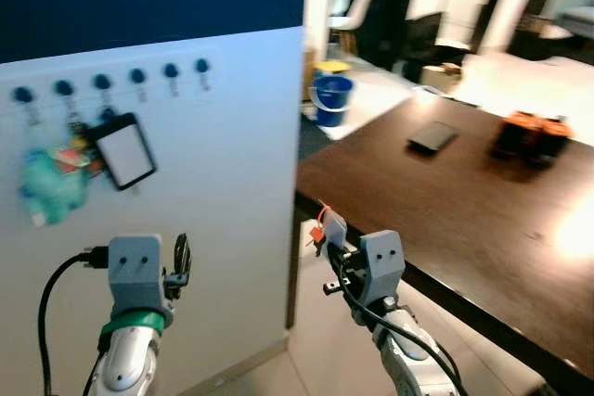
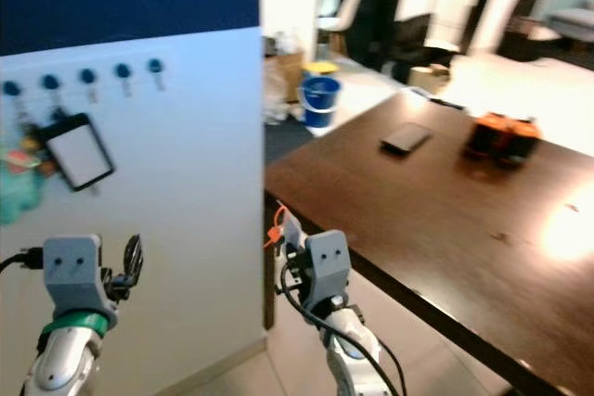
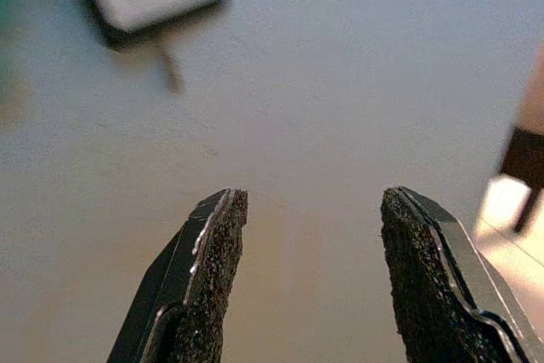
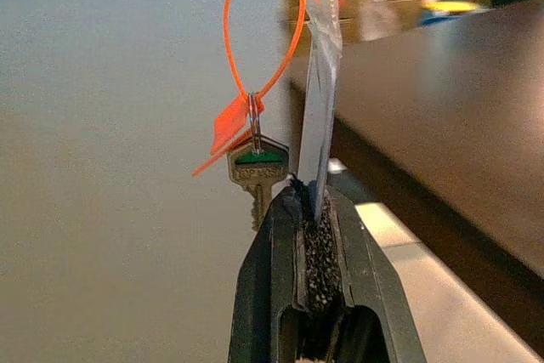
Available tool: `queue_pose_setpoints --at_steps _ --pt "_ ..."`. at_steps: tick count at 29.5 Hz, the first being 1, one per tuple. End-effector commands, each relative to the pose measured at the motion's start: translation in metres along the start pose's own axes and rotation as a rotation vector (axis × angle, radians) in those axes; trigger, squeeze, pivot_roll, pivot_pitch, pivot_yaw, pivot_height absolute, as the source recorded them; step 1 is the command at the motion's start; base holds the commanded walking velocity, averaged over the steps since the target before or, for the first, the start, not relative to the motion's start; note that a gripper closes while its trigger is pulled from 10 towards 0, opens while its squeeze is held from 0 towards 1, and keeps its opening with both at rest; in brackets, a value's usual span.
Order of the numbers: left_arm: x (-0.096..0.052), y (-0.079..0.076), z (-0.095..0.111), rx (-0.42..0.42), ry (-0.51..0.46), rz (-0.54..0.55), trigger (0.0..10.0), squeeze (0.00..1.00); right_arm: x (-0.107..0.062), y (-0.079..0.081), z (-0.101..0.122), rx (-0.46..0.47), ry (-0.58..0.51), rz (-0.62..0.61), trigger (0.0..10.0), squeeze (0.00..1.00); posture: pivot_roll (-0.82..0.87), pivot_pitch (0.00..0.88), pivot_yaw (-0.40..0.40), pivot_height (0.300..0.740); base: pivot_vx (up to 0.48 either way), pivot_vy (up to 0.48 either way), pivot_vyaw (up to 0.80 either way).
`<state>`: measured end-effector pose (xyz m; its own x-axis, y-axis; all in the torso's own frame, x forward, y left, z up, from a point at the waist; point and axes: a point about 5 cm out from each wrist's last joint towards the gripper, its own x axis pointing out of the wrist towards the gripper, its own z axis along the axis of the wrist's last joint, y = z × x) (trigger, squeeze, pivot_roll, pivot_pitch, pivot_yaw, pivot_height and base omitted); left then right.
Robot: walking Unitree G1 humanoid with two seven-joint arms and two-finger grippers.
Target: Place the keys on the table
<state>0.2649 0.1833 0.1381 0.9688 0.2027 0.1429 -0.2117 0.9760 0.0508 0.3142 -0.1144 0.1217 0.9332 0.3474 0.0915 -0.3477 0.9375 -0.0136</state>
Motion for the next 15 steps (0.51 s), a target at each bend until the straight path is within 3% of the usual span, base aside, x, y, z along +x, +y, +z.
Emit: queue_pose_setpoints --at_steps 1,9,15 --pt "-0.002 0.004 -0.002 0.010 0.004 0.007 10.0 0.00 -0.003 0.002 -0.005 0.002 0.012 0.000 10.0 0.00 -0.15 0.006 0.112 0.740 0.000 0.000 -0.80" --pt "-0.014 0.015 -0.008 0.014 0.029 0.047 10.0 0.00 -0.002 -0.014 -0.010 -0.013 0.037 -0.092 10.0 0.00 -0.12 0.019 0.094 0.740 0.000 0.000 -0.80" --pt "-0.017 0.016 -0.009 0.010 0.035 0.054 10.0 0.00 0.001 -0.014 -0.012 -0.034 0.053 -0.076 10.0 0.00 -0.13 0.022 0.098 0.740 0.000 0.000 -0.80"
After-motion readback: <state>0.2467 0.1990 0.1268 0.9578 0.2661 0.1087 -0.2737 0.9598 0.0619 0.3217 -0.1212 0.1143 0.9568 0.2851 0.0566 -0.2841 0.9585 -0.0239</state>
